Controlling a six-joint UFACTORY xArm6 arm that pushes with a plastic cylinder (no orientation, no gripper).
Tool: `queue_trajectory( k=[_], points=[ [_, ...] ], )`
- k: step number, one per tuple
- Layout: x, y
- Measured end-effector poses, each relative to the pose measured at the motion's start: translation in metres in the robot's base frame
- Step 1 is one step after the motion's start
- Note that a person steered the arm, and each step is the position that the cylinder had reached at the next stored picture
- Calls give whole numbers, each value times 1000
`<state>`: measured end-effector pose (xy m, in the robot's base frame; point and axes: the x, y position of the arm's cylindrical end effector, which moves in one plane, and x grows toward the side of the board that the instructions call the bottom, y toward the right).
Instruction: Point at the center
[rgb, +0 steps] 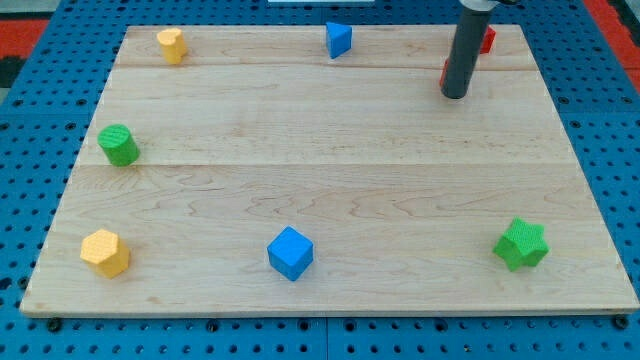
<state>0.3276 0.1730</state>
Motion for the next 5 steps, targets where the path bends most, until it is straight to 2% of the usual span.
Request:
queue_trajectory(
  k=[2, 3, 5],
  points=[
    [-56, -3],
    [-43, -9],
    [83, -133]
  ],
)
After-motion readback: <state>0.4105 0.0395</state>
